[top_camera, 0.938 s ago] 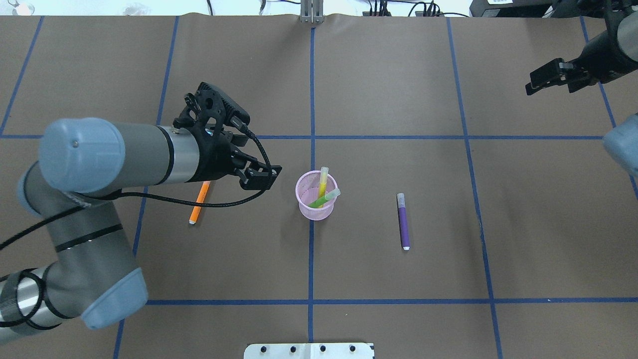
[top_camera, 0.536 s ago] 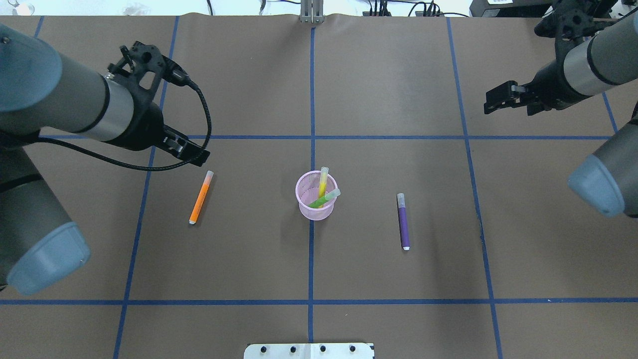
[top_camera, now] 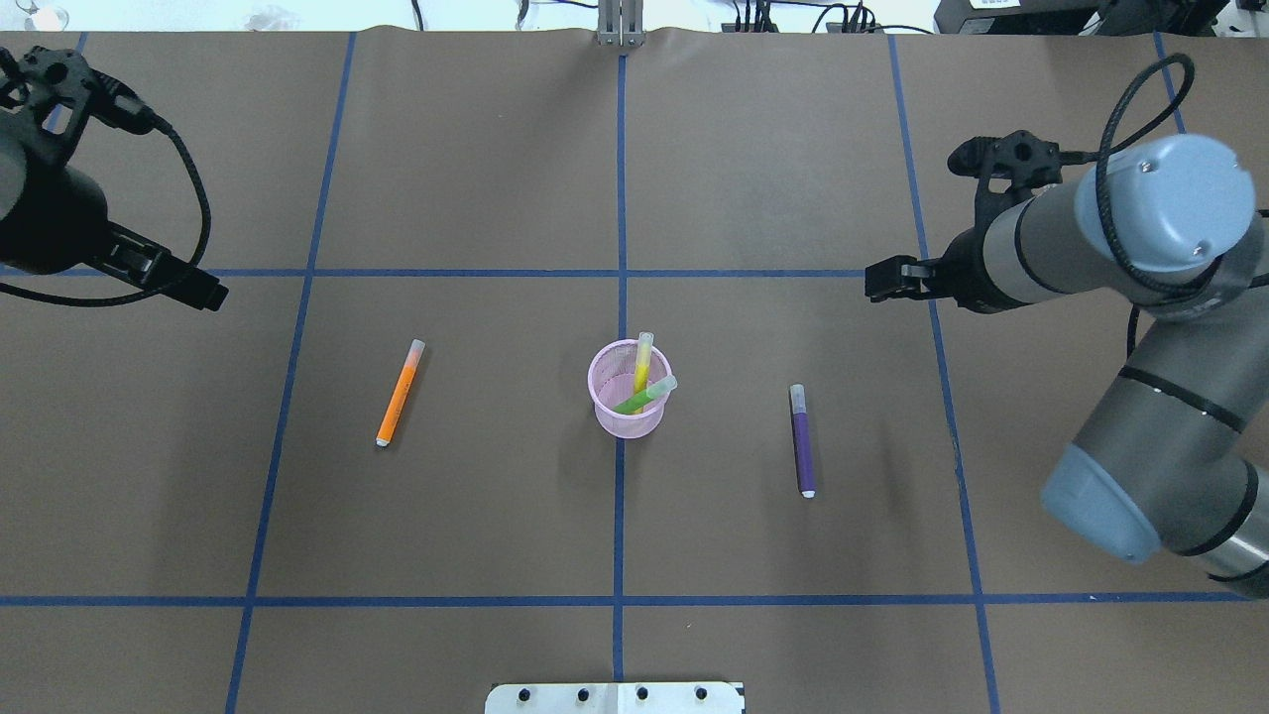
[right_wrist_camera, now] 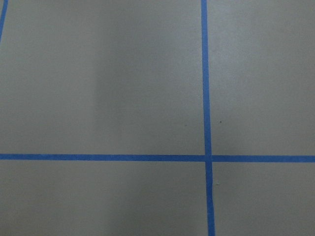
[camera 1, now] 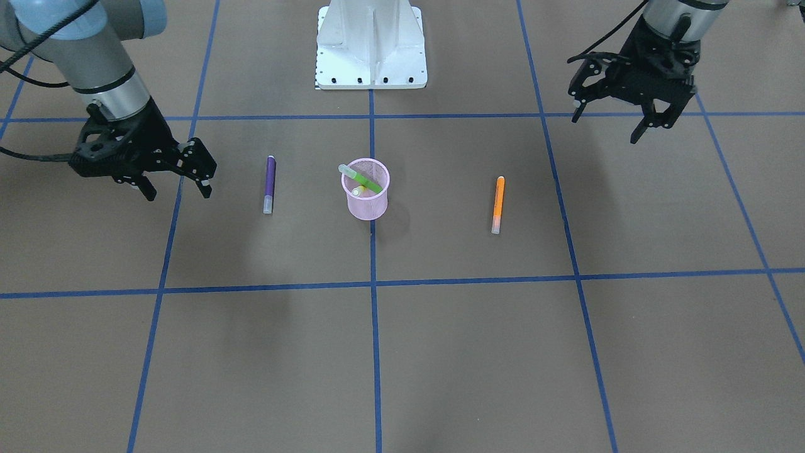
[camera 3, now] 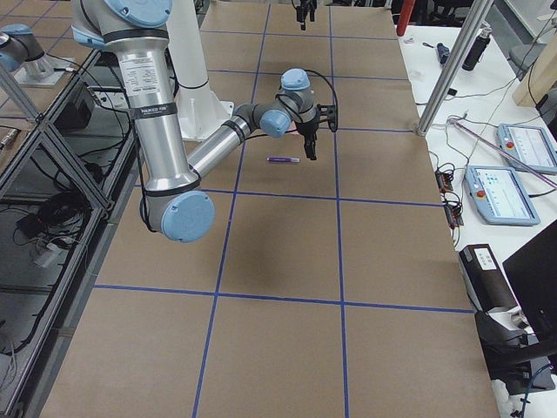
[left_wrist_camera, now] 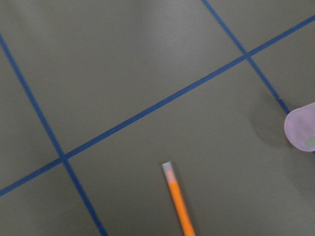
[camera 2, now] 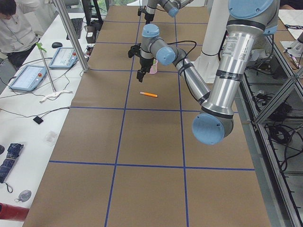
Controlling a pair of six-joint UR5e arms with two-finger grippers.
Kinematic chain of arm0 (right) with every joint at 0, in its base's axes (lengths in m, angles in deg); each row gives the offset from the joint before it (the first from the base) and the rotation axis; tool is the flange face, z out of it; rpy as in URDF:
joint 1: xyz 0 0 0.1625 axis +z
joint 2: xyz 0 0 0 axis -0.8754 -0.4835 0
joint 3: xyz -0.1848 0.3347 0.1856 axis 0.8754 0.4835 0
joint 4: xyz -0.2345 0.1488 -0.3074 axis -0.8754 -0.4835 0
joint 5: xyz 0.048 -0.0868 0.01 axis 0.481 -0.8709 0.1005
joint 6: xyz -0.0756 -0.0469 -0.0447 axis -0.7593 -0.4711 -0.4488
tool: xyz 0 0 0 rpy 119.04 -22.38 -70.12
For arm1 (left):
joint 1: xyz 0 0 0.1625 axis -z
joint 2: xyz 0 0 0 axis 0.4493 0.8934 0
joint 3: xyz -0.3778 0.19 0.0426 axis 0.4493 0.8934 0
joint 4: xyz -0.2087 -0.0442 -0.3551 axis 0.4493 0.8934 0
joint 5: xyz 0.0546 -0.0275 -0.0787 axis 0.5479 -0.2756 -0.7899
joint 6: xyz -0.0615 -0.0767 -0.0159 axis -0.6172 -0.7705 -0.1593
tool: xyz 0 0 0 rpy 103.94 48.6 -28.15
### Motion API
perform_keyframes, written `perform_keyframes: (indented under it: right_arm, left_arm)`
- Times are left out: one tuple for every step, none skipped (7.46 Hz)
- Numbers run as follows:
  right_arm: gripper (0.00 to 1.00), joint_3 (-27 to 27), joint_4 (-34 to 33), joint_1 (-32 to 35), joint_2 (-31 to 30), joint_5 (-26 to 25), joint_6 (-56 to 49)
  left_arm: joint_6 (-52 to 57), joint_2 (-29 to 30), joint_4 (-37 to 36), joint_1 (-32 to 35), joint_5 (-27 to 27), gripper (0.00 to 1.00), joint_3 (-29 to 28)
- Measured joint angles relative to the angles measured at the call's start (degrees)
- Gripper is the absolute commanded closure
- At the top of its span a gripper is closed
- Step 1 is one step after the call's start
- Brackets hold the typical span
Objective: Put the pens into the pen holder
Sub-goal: 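Withdraw the left gripper while the right gripper moves toward the purple marker, then lower the right gripper and close it on the purple marker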
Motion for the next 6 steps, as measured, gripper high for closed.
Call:
perform_keyframes:
  right_arm:
    - [0.0,0.2,-0.1,-3.2,0.2,-2.9,1.8]
    - [0.01,1.0,-0.2,-6.2,0.9,-5.8,4.1]
    - [0.02,2.8,-0.3,-9.3,2.2,-9.3,6.7]
    - [0.06,4.9,-0.3,-12.3,3.6,-12.8,8.8]
    - [0.16,6.2,-0.3,-14.2,4.4,-14.9,9.7]
    - [0.26,6.9,-0.3,-15.3,4.7,-15.8,10.1]
  left_arm:
    - [0.1,-1.4,0.0,0.6,-0.2,0.0,0.8]
    - [0.0,-1.9,0.0,0.8,-0.4,0.0,1.3]
    - [0.0,-1.9,0.0,0.8,-0.4,0.0,1.4]
    - [0.0,-1.7,0.0,0.8,-0.5,0.0,1.4]
    - [-0.1,-1.6,0.0,0.7,-0.5,0.0,1.4]
    - [-0.3,-1.4,0.0,0.6,-0.5,0.0,1.5]
